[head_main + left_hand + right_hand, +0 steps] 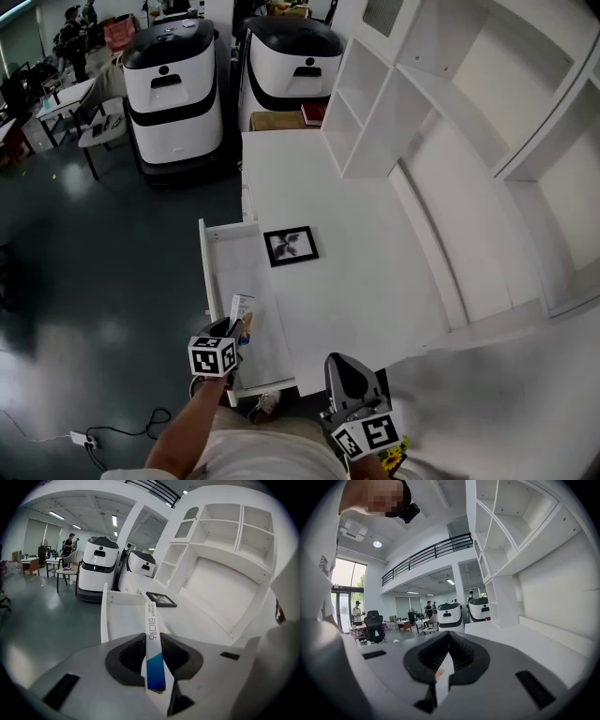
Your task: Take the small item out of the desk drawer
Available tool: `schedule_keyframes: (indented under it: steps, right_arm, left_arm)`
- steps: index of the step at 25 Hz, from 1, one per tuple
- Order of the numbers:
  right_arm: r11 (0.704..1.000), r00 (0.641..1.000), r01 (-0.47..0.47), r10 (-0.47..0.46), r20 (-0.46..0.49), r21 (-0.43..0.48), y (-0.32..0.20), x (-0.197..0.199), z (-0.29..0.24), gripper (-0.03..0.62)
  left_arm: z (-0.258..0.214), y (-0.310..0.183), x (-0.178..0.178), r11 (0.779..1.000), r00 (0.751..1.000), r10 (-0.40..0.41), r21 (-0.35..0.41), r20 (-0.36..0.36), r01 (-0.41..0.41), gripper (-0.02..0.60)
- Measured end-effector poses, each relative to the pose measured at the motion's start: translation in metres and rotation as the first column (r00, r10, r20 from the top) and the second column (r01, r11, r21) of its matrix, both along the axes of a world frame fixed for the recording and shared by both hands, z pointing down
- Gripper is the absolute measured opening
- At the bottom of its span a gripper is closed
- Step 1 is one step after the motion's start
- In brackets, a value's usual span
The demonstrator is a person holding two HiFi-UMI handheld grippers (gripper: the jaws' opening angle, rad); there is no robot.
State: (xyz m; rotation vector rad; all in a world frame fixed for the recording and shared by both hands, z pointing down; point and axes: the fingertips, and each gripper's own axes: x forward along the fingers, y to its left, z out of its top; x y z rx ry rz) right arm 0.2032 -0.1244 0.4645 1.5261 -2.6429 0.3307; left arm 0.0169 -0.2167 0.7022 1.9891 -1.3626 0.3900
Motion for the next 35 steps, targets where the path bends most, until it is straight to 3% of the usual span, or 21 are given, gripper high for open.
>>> schedule_keyframes:
  steps: [14,22,28,35]
  right_arm:
    - [0.999,1.000,-0.019,0.019,0.006,0.050,-0.002,-0.066,-0.020,0.009]
    - [0.996,0.999,-0.046,0.046,-0.001,0.079,-0.007,-0.088,-0.035,0.009]
    - [0.991,0.996,-0.088,0.089,0.000,0.103,-0.016,-0.085,-0.045,0.009]
    - [0.983,0.992,-0.123,0.123,0.007,0.133,-0.023,-0.080,-0.057,0.009]
  left_arm:
    - [-0.074,-0.004,-0.054,0.990,0.993,0.069,0.127,-0.100,-0.057,0.100]
    - [-0.131,-0.014,-0.080,0.969,0.984,0.096,0.241,-0.147,-0.059,0.100]
    - [-0.191,-0.020,-0.104,0.926,0.980,0.106,0.376,-0.170,-0.035,0.100]
    - [-0.260,-0.016,-0.141,0.844,0.981,0.081,0.536,-0.177,0.027,0.100]
